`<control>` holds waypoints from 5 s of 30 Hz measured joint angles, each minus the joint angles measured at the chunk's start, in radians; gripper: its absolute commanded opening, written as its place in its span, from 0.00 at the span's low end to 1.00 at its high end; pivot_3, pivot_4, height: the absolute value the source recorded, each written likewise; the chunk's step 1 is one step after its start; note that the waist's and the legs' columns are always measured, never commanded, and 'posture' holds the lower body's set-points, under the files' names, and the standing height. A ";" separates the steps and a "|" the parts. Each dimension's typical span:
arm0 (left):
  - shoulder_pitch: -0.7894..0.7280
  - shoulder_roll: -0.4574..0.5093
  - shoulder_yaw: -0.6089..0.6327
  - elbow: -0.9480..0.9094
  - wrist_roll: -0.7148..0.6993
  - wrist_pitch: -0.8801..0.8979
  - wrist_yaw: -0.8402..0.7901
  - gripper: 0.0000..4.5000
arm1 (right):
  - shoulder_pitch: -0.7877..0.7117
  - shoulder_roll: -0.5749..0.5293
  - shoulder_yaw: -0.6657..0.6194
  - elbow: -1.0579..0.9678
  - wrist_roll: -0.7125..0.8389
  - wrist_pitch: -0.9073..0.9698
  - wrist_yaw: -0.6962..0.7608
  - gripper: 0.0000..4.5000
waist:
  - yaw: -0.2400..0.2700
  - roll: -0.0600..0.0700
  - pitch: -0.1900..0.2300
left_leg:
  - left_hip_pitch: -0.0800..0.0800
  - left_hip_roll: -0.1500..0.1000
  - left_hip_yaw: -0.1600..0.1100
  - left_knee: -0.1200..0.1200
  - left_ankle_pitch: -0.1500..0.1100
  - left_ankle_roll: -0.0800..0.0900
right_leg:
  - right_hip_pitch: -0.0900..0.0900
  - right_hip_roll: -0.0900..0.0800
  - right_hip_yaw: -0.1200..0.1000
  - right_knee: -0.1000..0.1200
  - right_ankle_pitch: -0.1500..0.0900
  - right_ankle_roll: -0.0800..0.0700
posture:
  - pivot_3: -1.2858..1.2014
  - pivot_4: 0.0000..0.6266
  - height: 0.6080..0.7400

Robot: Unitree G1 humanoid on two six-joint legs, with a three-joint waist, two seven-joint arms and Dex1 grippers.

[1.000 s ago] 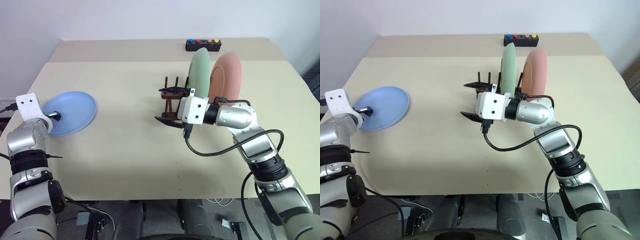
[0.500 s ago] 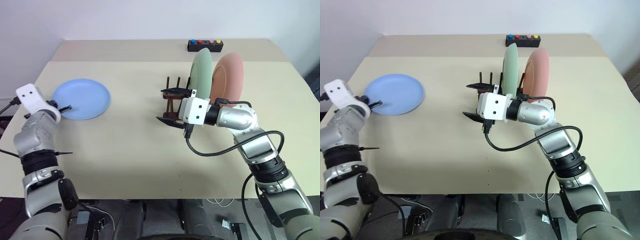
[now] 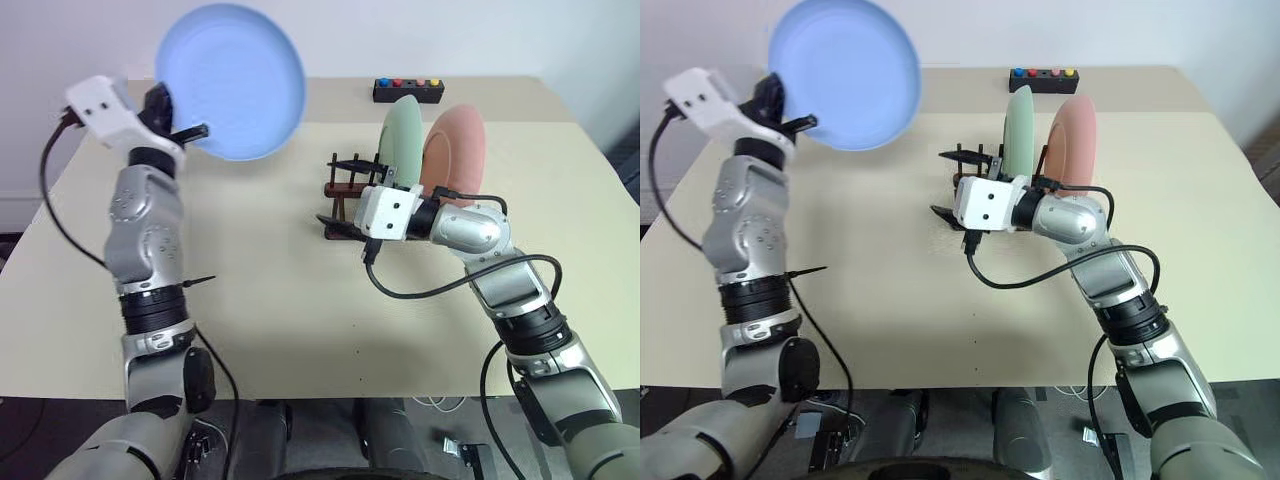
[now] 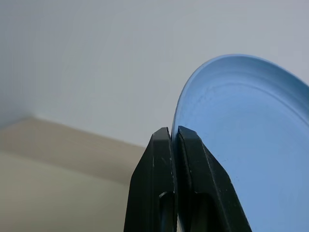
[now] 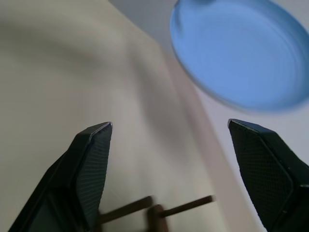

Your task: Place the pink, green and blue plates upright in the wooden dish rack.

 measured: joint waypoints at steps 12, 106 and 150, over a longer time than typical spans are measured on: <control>-0.006 -0.060 -0.187 -0.159 0.056 -0.006 -0.028 0.01 | -0.086 0.000 0.019 0.106 -0.277 -0.152 -0.184 0.87 | 0.001 0.000 0.000 | 0.000 0.000 0.000 0.000 0.000 0.000 | 0.000 0.000 0.000 0.000 0.000 0.000 | 0.52 0.24 1.00; 0.610 0.274 -0.386 -0.204 0.016 -0.061 -0.762 1.00 | 0.054 0.422 -0.381 -0.116 1.021 0.755 -0.405 0.86 | -0.025 0.002 0.001 | 0.001 0.001 -0.001 -0.002 0.000 0.001 | -0.001 0.001 0.000 0.001 0.000 -0.001 | 0.52 0.24 1.00; 0.611 0.261 -0.385 -0.218 0.022 -0.072 -0.746 1.00 | 0.048 0.070 -0.335 -0.315 0.673 0.532 -0.165 1.00 | -0.020 0.002 0.001 | 0.000 0.001 -0.001 -0.003 -0.001 0.001 | 0.000 0.000 0.000 -0.001 0.000 -0.001 | 0.52 0.24 1.00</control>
